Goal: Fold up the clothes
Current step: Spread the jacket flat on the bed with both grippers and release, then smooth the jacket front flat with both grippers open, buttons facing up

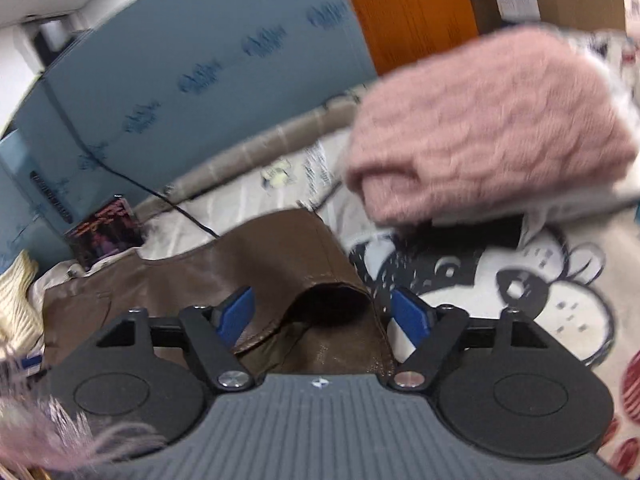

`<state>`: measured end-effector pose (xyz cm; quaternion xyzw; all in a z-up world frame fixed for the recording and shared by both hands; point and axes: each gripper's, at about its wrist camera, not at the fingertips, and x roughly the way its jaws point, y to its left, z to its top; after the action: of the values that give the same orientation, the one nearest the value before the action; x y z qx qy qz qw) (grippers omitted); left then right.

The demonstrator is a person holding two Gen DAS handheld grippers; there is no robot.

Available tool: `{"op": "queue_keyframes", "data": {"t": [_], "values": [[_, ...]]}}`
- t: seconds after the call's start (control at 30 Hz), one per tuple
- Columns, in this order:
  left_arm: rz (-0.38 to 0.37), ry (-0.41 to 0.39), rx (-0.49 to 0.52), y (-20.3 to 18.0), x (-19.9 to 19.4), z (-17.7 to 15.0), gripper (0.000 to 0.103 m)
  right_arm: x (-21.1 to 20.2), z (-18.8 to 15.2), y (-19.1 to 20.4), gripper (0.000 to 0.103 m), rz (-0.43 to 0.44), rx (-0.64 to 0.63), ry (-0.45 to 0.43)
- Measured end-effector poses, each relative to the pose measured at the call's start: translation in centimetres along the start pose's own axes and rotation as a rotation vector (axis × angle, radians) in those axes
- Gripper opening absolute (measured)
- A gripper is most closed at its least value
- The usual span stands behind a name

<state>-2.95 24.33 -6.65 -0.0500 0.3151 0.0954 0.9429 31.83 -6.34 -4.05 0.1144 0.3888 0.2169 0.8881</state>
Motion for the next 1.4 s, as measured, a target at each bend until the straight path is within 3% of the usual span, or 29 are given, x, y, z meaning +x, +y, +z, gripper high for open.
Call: {"op": "queue_keyframes", "data": {"t": [0.13,0.2,0.33,0.47,0.53,0.6,0.63,0.8,0.87,0.93,1.17,1.23,1.33,1.4], "values": [[0.055,-0.038,0.073,-1.4,-0.5,-0.4,0.034,0.8,-0.1,0.6,0.034,-0.008,-0.005,0.008],[0.039,-0.054,0.065,-1.3,-0.6,-0.3,0.032,0.5,-0.2,1.1,0.019,0.002,-0.025,-0.015],[-0.028,-0.057,0.016,-0.8,-0.2,0.2,0.032,-0.8,0.2,2.8,0.009,-0.031,-0.137,-0.125],[-0.048,-0.038,-0.011,-0.3,0.6,0.2,0.032,0.2,1.2,3.6,0.013,-0.095,-0.226,-0.125],[-0.072,-0.036,-0.051,0.2,0.7,-0.1,0.033,1.1,1.4,3.4,0.026,-0.129,-0.247,-0.084],[-0.108,-0.045,-0.102,0.8,0.4,-0.2,0.033,0.9,1.4,3.2,0.049,-0.14,-0.24,-0.061],[-0.124,-0.051,-0.13,1.0,0.2,-0.1,0.033,0.5,1.4,3.0,0.053,-0.135,-0.232,-0.065],[-0.15,-0.089,-0.143,0.7,-0.8,0.5,0.033,-3.8,1.1,3.8,0.07,-0.13,-0.274,-0.176],[-0.129,-0.047,-0.103,0.3,-0.3,0.3,0.033,-5.3,0.9,4.3,0.073,-0.117,-0.296,-0.201],[-0.102,-0.007,-0.073,-0.1,0.3,-0.1,0.033,-6.2,0.4,5.0,0.073,-0.077,-0.313,-0.195],[0.008,-0.094,-0.014,-1.1,-2.4,-0.5,0.036,-5.3,-3.3,7.8,0.07,0.12,-0.324,-0.041],[0.022,-0.135,0.023,-1.8,-3.7,-0.7,0.045,-4.5,-4.5,8.6,0.062,0.156,-0.328,0.008],[0.019,-0.156,0.075,-3.0,-5.5,-1.5,0.073,-3.6,-5.5,9.1,0.053,0.134,-0.356,0.032],[-0.013,-0.141,0.091,-3.7,-6.1,-2.4,0.08,-3.4,-5.9,9.1,0.043,0.119,-0.355,0.04]]}}
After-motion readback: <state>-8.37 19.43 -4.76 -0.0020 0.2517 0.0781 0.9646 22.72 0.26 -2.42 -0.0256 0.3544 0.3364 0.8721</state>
